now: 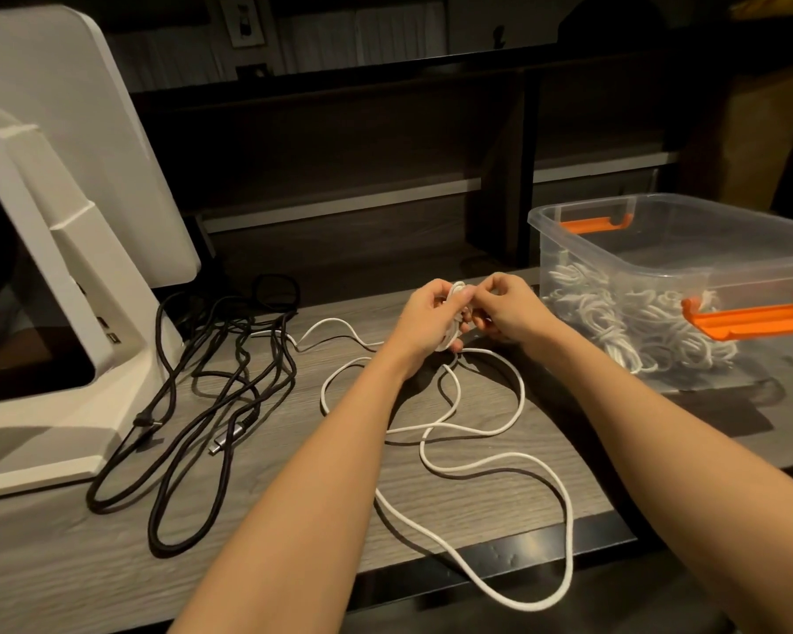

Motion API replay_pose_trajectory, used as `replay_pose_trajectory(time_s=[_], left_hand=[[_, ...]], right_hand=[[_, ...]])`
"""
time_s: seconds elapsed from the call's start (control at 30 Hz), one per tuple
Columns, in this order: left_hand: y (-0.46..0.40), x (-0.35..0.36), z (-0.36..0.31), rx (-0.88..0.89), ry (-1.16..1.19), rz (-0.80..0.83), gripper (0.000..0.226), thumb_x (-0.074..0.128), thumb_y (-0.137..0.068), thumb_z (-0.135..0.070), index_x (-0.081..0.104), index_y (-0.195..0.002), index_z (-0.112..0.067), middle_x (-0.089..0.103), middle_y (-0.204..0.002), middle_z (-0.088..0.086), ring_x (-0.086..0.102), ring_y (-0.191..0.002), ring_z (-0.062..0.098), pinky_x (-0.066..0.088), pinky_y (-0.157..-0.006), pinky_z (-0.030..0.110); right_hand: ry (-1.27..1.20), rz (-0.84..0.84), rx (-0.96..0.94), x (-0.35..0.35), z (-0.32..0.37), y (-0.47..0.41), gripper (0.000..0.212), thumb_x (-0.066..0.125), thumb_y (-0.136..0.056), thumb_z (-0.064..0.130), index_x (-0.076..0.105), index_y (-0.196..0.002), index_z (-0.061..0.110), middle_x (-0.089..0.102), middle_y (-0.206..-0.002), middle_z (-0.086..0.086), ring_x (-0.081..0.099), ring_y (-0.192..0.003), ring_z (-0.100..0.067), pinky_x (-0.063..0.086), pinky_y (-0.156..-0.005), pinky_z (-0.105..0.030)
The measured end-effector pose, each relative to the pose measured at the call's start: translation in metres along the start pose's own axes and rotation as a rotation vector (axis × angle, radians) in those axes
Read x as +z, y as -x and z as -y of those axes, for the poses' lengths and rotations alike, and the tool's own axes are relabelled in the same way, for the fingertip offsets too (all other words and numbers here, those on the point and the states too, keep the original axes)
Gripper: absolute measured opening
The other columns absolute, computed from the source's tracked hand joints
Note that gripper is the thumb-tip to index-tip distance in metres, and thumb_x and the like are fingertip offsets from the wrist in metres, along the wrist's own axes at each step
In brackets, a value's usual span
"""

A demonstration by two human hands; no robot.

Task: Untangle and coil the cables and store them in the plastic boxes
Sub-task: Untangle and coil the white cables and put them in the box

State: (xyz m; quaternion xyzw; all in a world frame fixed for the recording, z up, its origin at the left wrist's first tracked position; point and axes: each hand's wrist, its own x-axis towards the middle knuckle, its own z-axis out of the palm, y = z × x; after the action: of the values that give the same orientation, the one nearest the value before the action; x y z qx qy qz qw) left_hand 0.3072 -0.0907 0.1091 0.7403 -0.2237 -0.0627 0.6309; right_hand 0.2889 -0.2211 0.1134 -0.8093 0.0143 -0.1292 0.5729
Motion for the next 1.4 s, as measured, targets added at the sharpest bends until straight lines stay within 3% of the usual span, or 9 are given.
replay_pose_trajectory(time_s=[0.27,0.47,0.57,0.7,0.87,1.03,1.13,1.27,1.4], left_hand=[[0.004,-0.007,-0.006,-0.112,0.149,0.078,0.017,0.045,-0.103,-0.017,0.059,-0.103,-0.008,0.064,-0.082,0.005,0.061,-0.065,0.008,0.052,-0.059,0.02],[0.007,-0.011,-0.009,-0.154,0.28,0.139,0.015,0.051,-0.097,-0.003,0.059,-0.108,-0.007,0.066,-0.098,0.012,0.071,-0.078,0.013,0.057,-0.068,0.023],[0.006,-0.008,-0.007,-0.158,0.276,0.06,0.013,0.051,-0.099,-0.008,0.058,-0.11,-0.008,0.063,-0.105,0.014,0.069,-0.086,0.02,0.061,-0.073,0.031],[0.002,-0.002,-0.002,-0.133,0.069,-0.12,0.012,0.047,-0.102,-0.017,0.054,-0.11,-0.012,0.056,-0.106,0.009,0.062,-0.081,0.015,0.058,-0.058,0.024],[-0.001,-0.001,0.001,-0.143,-0.017,-0.143,0.013,0.042,-0.104,-0.018,0.052,-0.095,-0.018,0.056,-0.089,0.005,0.058,-0.07,0.012,0.05,-0.047,0.018],[-0.005,0.001,0.001,-0.163,-0.023,-0.197,0.013,0.039,-0.105,-0.015,0.051,-0.103,-0.013,0.055,-0.084,0.004,0.056,-0.064,0.01,0.046,-0.043,0.015],[-0.005,-0.005,0.004,-0.173,-0.059,-0.189,0.016,0.037,-0.105,-0.018,0.049,-0.113,-0.011,0.055,-0.091,0.004,0.057,-0.07,0.01,0.049,-0.048,0.016],[-0.003,-0.009,0.007,-0.205,-0.103,-0.108,0.029,0.036,-0.106,-0.019,0.048,-0.126,-0.003,0.058,-0.098,0.01,0.06,-0.078,0.012,0.051,-0.059,0.022],[-0.003,-0.017,0.009,-0.198,-0.092,-0.041,0.024,0.038,-0.105,-0.017,0.057,-0.11,-0.003,0.064,-0.093,0.013,0.061,-0.078,0.018,0.052,-0.072,0.031]], right_hand=[[-0.165,0.183,0.075,-0.006,0.0,0.002,0.021,0.044,-0.101,0.022,0.058,-0.091,0.008,0.05,-0.056,0.0,0.041,-0.045,-0.006,0.034,-0.042,-0.015],[-0.196,0.231,0.122,-0.01,-0.001,0.002,0.025,0.045,-0.101,0.022,0.059,-0.089,0.005,0.049,-0.055,-0.001,0.041,-0.045,-0.007,0.033,-0.042,-0.016],[-0.146,0.251,0.129,-0.009,0.0,0.002,0.029,0.045,-0.101,0.022,0.058,-0.079,0.007,0.049,-0.055,-0.001,0.039,-0.046,-0.008,0.032,-0.043,-0.017],[-0.015,0.239,0.103,-0.006,0.005,0.003,0.031,0.045,-0.1,0.019,0.057,-0.074,0.008,0.046,-0.054,-0.001,0.037,-0.047,-0.009,0.031,-0.047,-0.02],[0.078,0.251,0.095,-0.006,0.007,0.004,0.021,0.048,-0.098,0.012,0.043,-0.077,0.013,0.047,-0.055,-0.001,0.038,-0.045,-0.009,0.032,-0.041,-0.017],[0.151,0.302,0.037,-0.009,0.013,0.006,0.015,0.051,-0.097,0.012,0.044,-0.083,0.013,0.049,-0.056,-0.001,0.042,-0.041,-0.005,0.034,-0.04,-0.015],[0.149,0.288,0.008,-0.005,0.011,0.008,0.005,0.055,-0.095,0.014,0.051,-0.094,0.016,0.056,-0.062,-0.001,0.048,-0.046,-0.004,0.038,-0.044,-0.014],[0.125,0.268,-0.022,-0.004,0.005,0.006,0.005,0.051,-0.097,0.019,0.055,-0.096,0.018,0.059,-0.073,-0.003,0.054,-0.063,-0.01,0.046,-0.061,-0.02],[0.026,0.397,0.001,-0.01,0.001,0.006,0.017,0.059,-0.092,0.017,0.056,-0.109,0.015,0.068,-0.096,-0.009,0.067,-0.086,-0.018,0.053,-0.08,-0.025]])
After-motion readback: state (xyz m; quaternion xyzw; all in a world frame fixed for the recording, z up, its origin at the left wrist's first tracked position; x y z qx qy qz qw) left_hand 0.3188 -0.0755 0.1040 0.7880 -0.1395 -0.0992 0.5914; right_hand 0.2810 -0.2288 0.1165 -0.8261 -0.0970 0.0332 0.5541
